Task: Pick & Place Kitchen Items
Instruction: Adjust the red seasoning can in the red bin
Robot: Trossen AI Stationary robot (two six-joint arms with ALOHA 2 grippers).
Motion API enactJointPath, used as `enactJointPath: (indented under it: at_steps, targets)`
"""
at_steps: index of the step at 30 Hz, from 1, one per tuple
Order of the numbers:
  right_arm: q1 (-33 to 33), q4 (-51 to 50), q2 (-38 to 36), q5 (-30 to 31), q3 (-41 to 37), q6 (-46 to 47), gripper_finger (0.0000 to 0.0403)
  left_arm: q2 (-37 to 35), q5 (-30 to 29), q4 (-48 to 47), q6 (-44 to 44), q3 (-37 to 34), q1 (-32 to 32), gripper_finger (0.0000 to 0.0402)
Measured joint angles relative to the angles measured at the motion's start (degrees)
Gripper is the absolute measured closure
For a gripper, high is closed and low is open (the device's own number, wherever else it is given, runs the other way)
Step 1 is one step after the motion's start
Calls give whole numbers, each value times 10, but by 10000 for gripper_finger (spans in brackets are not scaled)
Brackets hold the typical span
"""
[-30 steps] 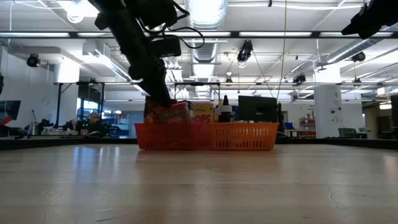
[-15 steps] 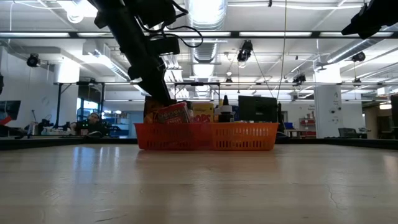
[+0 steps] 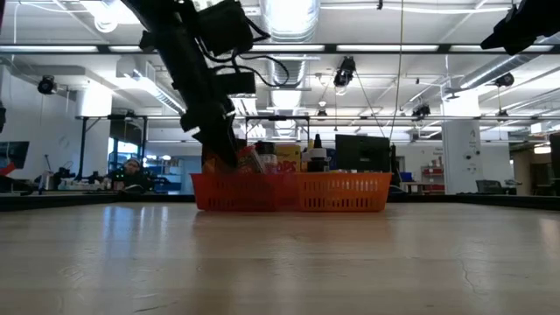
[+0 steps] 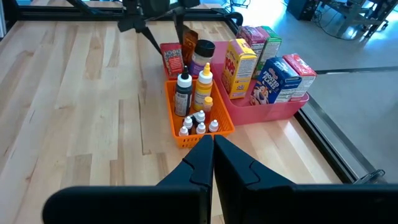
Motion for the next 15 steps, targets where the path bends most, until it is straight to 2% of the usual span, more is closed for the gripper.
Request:
enactJointPath:
  at_steps: [15]
  targets:
    - [0,0,0,0,0,0,394,13,-1,-11,5,0,7,169]
